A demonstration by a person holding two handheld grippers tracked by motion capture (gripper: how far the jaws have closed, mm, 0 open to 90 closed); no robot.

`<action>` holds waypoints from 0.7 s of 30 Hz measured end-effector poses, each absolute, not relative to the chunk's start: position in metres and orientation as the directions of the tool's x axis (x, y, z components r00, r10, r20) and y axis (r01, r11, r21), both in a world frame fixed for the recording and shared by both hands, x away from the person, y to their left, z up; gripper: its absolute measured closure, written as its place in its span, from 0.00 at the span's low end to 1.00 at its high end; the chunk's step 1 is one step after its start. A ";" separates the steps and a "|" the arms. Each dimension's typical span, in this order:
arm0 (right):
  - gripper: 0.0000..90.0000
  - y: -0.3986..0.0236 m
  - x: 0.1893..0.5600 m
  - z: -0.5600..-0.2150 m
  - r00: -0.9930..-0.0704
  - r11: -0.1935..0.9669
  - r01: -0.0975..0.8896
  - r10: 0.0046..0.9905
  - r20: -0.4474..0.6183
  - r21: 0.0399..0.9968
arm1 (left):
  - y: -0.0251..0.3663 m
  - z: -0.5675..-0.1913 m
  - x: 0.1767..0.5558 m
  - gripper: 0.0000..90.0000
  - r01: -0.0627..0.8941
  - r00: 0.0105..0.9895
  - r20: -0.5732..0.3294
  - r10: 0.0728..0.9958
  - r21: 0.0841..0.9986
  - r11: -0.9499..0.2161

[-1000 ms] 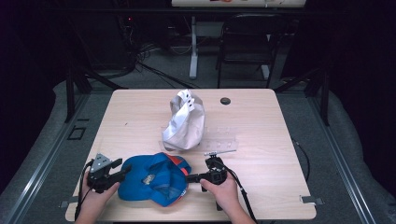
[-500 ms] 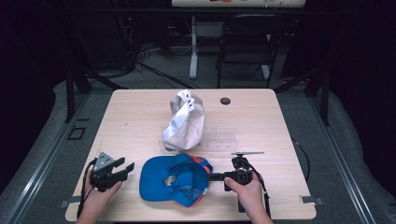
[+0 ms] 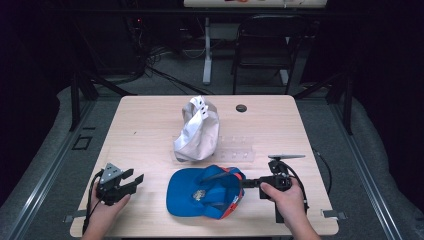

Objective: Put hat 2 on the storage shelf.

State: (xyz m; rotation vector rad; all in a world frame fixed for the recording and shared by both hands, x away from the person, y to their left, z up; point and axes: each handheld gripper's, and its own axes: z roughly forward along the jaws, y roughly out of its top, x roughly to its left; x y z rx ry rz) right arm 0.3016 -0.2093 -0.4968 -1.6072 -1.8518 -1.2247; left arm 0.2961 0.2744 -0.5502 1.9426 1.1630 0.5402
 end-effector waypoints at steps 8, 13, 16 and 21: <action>0.88 -0.215 0.312 -0.460 -0.242 -0.004 0.951 0.614 0.751 0.309 | 0.275 -0.551 0.296 0.58 0.533 0.479 -0.042 0.877 0.808 -0.252; 0.88 -0.216 0.316 -0.444 -0.226 -0.012 0.957 0.597 0.769 0.291 | 0.275 -0.551 0.296 0.58 0.532 0.480 -0.042 0.876 0.808 -0.253; 0.88 -0.217 0.319 -0.433 -0.218 -0.024 0.958 0.581 0.784 0.284 | 0.275 -0.551 0.296 0.58 0.531 0.480 -0.041 0.876 0.809 -0.253; 0.88 -0.217 0.323 -0.412 -0.215 -0.048 0.958 0.533 0.819 0.282 | 0.274 -0.551 0.296 0.58 0.532 0.479 -0.043 0.877 0.809 -0.251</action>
